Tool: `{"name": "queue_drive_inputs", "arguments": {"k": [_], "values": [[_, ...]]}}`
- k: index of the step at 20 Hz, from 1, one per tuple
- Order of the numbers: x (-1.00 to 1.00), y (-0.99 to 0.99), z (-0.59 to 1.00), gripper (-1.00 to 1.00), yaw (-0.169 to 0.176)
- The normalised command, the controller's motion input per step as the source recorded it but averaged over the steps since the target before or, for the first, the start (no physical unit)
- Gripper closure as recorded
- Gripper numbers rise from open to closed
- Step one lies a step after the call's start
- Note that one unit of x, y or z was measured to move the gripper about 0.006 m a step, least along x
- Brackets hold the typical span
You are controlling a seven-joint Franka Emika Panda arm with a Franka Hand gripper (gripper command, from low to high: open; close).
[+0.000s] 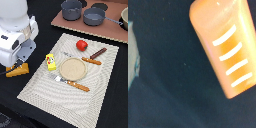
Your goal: Interact with the objects in diverse but meaningful ways.
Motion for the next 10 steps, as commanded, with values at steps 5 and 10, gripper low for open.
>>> {"name": "queue_drive_inputs", "arguments": {"k": [5, 10], "values": [[-0.31, -0.32, -0.05, -1.0, 0.118], [-0.2, -0.49, -0.21, -1.0, 0.036]]}}
